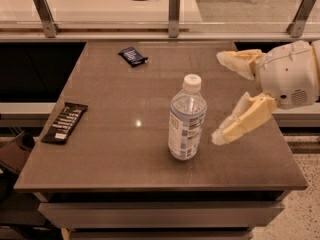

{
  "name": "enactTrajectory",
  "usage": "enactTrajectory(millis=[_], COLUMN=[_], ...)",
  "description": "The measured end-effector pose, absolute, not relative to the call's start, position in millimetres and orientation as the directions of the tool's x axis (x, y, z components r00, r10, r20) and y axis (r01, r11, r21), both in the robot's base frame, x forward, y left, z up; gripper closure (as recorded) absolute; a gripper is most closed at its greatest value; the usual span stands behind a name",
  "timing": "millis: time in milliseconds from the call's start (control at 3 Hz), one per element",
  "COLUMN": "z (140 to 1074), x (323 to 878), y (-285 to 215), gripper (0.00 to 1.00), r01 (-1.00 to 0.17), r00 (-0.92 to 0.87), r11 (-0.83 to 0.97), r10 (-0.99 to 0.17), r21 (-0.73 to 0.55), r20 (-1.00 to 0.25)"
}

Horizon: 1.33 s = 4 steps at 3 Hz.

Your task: Move blue plastic bottle near rxbar blueberry

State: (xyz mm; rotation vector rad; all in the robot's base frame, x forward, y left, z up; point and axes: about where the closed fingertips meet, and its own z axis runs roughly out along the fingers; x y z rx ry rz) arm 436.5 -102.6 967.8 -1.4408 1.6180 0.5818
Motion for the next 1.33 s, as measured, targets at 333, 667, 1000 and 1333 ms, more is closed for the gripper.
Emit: enactTrajectory(millis=[333, 667, 1000, 1333], z=[963, 954, 943, 924], x=[437, 433, 434, 438], y=[-76, -55, -44, -42], gripper=[0.0, 0.0, 0.0, 0.0], r01=[-0.969, -0.98, -0.985, -0.987], r00=[0.073, 0.076, 0.07, 0.05], r11=[0.188, 0.157, 0.142, 0.144], r10=[-0.406, -0.283, -0.203, -0.16], r21=[-0.162, -0.124, -0.1, -0.073], r20=[-0.911, -0.956, -0.977, -0.986])
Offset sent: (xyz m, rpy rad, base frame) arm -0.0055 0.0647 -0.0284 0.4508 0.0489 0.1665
